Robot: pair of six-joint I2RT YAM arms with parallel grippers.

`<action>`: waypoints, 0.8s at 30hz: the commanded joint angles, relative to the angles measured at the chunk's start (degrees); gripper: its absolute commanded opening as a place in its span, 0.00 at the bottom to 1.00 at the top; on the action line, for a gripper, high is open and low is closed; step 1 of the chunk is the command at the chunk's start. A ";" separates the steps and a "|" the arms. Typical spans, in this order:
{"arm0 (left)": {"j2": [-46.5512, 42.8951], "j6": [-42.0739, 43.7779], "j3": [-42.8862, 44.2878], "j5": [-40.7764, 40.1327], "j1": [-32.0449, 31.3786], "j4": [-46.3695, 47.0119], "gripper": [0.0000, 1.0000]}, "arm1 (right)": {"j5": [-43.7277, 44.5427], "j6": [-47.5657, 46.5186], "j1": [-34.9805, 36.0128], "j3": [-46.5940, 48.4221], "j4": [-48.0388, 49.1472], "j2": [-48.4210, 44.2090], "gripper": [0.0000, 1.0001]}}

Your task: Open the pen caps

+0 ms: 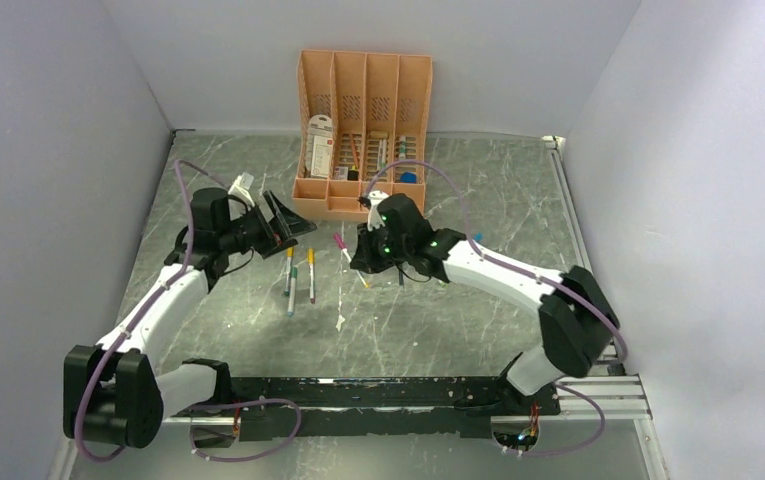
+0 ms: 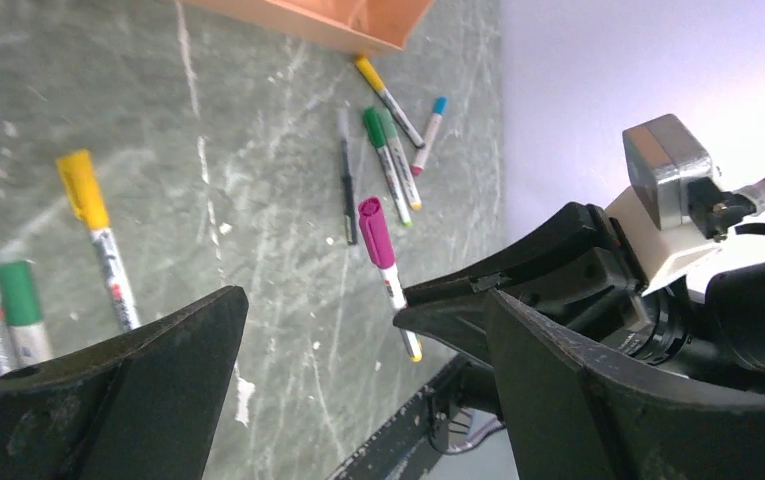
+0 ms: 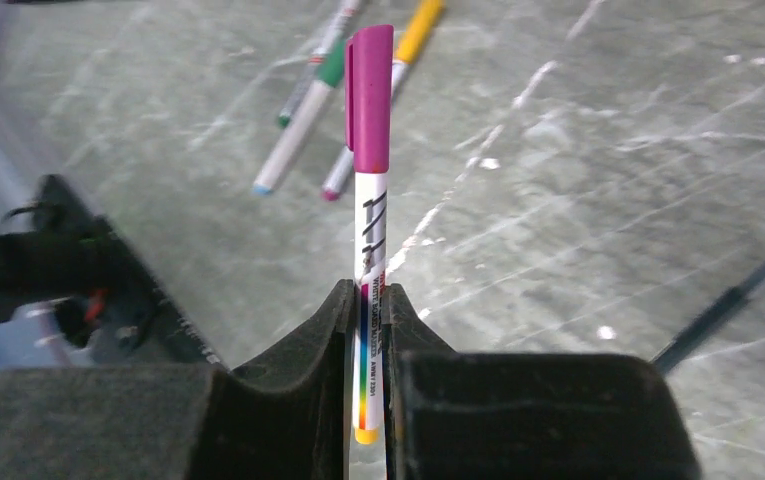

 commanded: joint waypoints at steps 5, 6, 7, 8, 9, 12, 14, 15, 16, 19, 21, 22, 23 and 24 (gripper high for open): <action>-12.53 -8.20 -3.14 -2.40 -5.61 6.35 0.99 | -15.15 10.92 -0.53 -8.20 10.64 -9.39 0.00; -13.62 -9.02 -4.03 -2.72 -6.12 7.24 0.99 | -16.27 11.61 -0.56 -8.47 11.19 -9.95 0.00; -15.08 -9.72 -4.99 -3.20 -6.78 8.39 0.99 | -17.07 12.26 -0.52 -8.73 11.79 -10.40 0.00; -16.18 -10.26 -6.19 -3.96 -7.57 9.72 0.99 | -17.84 13.06 -0.68 -9.12 12.64 -10.83 0.00; -17.03 -10.89 -7.28 -4.90 -8.48 10.79 0.99 | -18.54 13.98 -0.75 -9.62 13.70 -11.27 0.00; -17.71 -10.80 -8.86 -7.50 -10.75 10.92 1.00 | -21.12 17.21 -1.30 -11.43 18.30 -12.41 0.00; -17.55 -10.98 -9.63 -9.05 -11.79 11.14 0.99 | -22.05 19.26 -1.71 -12.40 20.73 -13.09 0.00; -17.54 -11.43 -10.12 -9.66 -12.28 11.95 0.99 | -22.41 20.12 -1.98 -12.76 21.66 -13.46 0.00; -17.48 -12.01 -10.61 -10.37 -12.83 12.98 0.99 | -22.43 20.79 -2.17 -13.17 22.41 -14.02 0.00; -16.17 -12.73 -10.49 -11.76 -14.30 15.03 0.98 | -23.06 22.35 -2.36 -14.15 24.63 -14.79 0.00; -14.42 -12.63 -9.76 -12.20 -15.27 15.55 0.97 | -23.41 22.81 -2.36 -14.42 25.38 -15.00 0.00; -13.62 -12.57 -9.54 -12.45 -15.74 15.81 0.97 | -23.44 22.83 -2.45 -14.54 25.54 -15.16 0.00; -12.90 -12.66 -9.47 -12.75 -16.23 16.15 0.96 | -23.22 22.83 -2.41 -14.61 25.55 -15.34 0.00; -12.39 -12.82 -9.57 -13.13 -16.50 16.58 0.96 | -23.08 22.83 -2.48 -14.70 25.56 -15.44 0.00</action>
